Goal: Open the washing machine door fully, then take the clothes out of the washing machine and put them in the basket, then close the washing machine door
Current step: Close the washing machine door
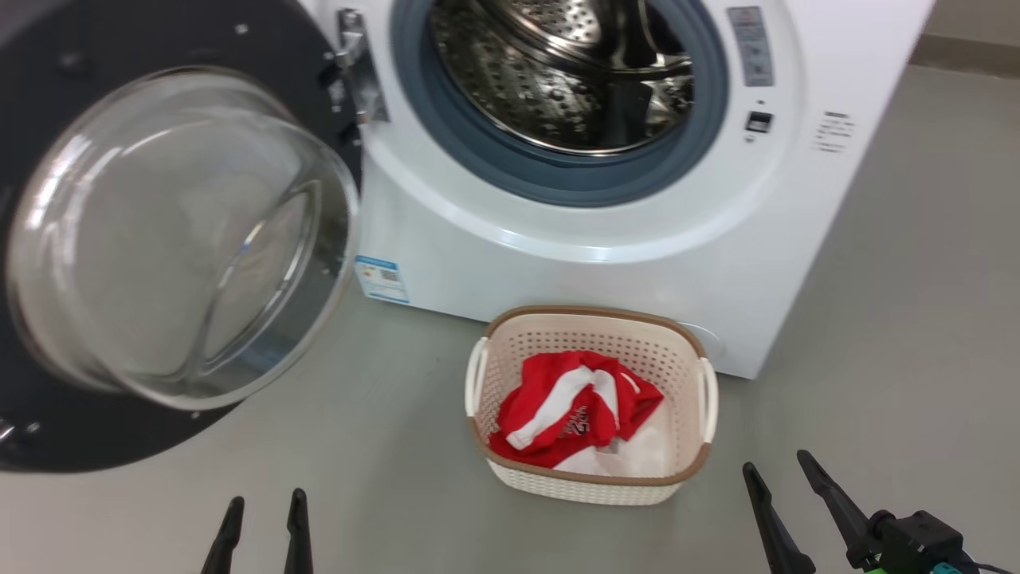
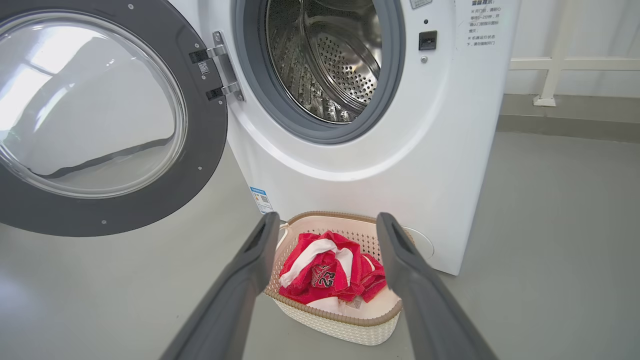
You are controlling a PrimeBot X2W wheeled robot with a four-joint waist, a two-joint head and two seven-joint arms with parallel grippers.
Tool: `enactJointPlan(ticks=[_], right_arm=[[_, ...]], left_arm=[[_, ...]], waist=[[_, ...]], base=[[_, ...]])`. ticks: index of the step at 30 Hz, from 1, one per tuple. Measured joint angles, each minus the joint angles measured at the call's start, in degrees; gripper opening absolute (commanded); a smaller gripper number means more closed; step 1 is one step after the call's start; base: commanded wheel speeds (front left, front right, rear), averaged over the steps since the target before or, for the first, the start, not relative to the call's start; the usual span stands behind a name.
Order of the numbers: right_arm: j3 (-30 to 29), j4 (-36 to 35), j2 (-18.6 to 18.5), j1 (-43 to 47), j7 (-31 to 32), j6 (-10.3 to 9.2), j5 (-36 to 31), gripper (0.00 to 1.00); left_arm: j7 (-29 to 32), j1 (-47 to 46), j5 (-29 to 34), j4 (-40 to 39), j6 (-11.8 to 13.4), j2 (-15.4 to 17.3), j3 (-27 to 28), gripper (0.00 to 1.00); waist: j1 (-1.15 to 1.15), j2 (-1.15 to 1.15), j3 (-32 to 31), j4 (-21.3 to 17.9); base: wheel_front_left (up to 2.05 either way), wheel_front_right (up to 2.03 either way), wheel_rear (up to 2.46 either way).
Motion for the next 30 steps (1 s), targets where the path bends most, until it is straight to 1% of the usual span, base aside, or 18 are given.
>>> enactJointPlan(ticks=[3,10,12,15,20,29,30], right_arm=[[0.0,0.0,0.0,0.0,0.0,0.00,0.0,1.00],[0.3,0.1,0.5,0.1,0.0,0.00,0.0,1.00],[0.5,0.1,0.6,0.1,0.0,0.00,0.0,1.00],[1.5,0.3,0.7,0.1,0.0,0.00,0.0,1.00],[2.6,0.9,0.6,0.0,0.0,0.00,0.3,1.00],[3.6,1.1,0.6,0.0,0.0,0.00,0.4,1.00],[3.6,1.1,0.6,0.0,0.0,0.00,0.4,1.00]], left_arm=[[0.0,0.1,-0.7,-0.3,0.5,0.0,-0.2,1.00],[0.0,1.3,-1.5,-0.6,0.5,0.0,-0.6,1.00],[0.0,1.4,-1.8,-0.8,0.6,0.0,-0.6,1.00],[0.0,2.3,-2.5,-1.3,1.4,0.1,-0.3,1.00],[0.0,2.5,-3.8,-2.3,2.0,0.1,0.1,1.00],[0.0,3.4,-4.6,-2.7,2.0,0.1,0.1,1.00],[0.0,3.4,-5.1,-2.7,1.9,0.1,0.0,0.94]], waist=[[0.00,0.00,-0.4,2.5],[0.00,0.00,-1.3,7.7],[0.00,0.00,-1.5,8.3],[0.00,0.00,-1.9,9.8],[0.00,0.00,-2.0,10.8],[0.00,0.00,-2.4,10.7],[0.00,0.00,-2.4,10.7]], base=[[0.00,0.00,0.00],[0.00,0.00,0.00],[0.00,0.00,0.00],[0.00,0.00,0.00],[0.00,0.00,0.00],[0.00,0.00,0.00],[0.00,0.00,0.00]])
